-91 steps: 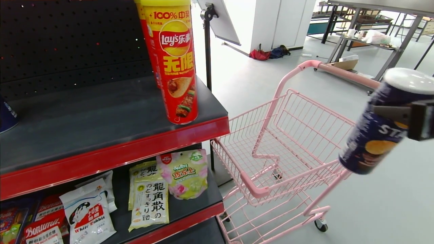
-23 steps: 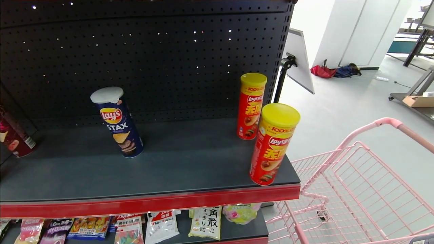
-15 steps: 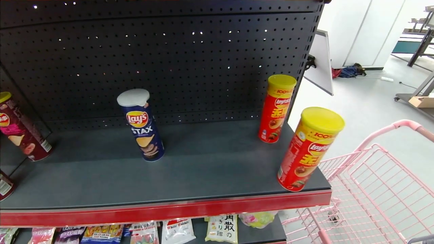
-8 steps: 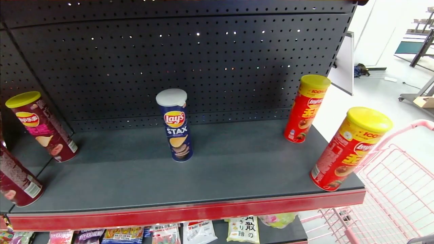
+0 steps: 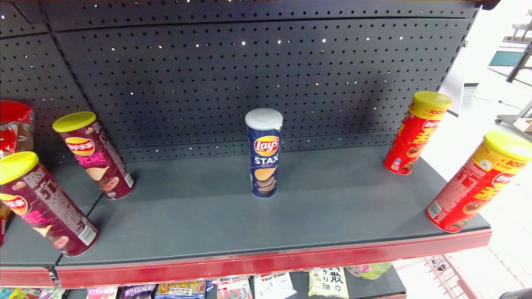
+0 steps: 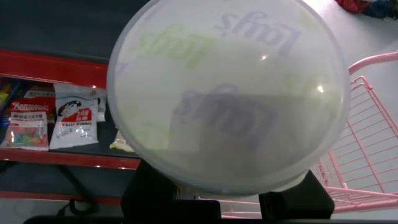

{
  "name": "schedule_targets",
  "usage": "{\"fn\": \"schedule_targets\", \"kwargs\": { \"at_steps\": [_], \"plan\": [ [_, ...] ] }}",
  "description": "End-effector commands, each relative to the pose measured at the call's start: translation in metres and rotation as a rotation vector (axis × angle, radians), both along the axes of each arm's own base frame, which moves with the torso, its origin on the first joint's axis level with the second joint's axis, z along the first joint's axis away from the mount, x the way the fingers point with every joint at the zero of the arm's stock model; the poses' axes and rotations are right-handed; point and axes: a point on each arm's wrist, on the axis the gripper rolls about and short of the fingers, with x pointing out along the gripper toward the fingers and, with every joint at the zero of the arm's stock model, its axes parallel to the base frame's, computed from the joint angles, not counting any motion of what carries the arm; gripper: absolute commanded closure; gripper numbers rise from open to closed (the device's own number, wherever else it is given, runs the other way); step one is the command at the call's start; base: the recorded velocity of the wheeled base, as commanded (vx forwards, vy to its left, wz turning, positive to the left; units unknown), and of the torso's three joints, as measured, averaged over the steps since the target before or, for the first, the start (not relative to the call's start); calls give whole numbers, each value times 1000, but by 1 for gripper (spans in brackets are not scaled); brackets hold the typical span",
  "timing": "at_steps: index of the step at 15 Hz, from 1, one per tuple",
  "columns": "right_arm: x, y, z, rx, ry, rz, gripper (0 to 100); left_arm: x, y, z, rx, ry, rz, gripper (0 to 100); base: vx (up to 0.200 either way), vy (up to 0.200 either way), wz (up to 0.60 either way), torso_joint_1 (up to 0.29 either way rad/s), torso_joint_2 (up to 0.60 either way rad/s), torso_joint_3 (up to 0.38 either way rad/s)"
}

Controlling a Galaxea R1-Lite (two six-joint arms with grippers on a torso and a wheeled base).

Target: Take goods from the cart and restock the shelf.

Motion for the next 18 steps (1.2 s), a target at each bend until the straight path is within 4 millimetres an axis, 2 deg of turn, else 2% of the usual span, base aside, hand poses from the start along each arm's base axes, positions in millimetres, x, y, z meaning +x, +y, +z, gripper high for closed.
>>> {"fn": "schedule_targets", "kwargs": {
  "at_steps": [1, 8, 11, 12, 13, 14, 15, 16, 18],
  "plan": [
    [0, 0, 0, 0, 0, 1, 100, 0, 0, 0, 0, 1, 0, 0, 0, 0, 0, 0, 0, 0],
    [0, 0, 3, 1, -29, 11, 100, 0, 0, 0, 1, 1, 0, 0, 0, 0, 0, 0, 0, 0],
    [1, 1, 4, 8, -39, 68, 100, 2, 0, 1, 1, 22, -13, 0, 0, 0, 0, 0, 0, 0],
    [1, 1, 6, 12, -41, 87, 100, -2, -2, 20, -5, -24, -89, 0, 0, 0, 0, 0, 0, 0],
    [1, 2, 6, 17, -41, 122, 100, 4, -3, 86, -22, -43, -169, 0, 0, 0, 0, 0, 0, 0],
    [1, 3, 6, 19, -32, 148, 100, 19, -4, 147, -76, -67, -210, 0, 0, 0, 0, 0, 0, 0],
    [2, 3, 5, 19, -26, 156, 100, 34, -5, 179, -91, -66, -270, 0, 0, 0, 0, 0, 0, 0],
    [4, 4, 7, 16, -17, 159, 100, 50, -8, 182, -49, -16, -376, 0, 0, 0, 0, 0, 0, 0],
    [5, 5, 8, 15, -14, 156, 100, 78, -15, 169, 79, 84, -592, 0, 0, 0, 0, 0, 0, 0]
  ]
}}
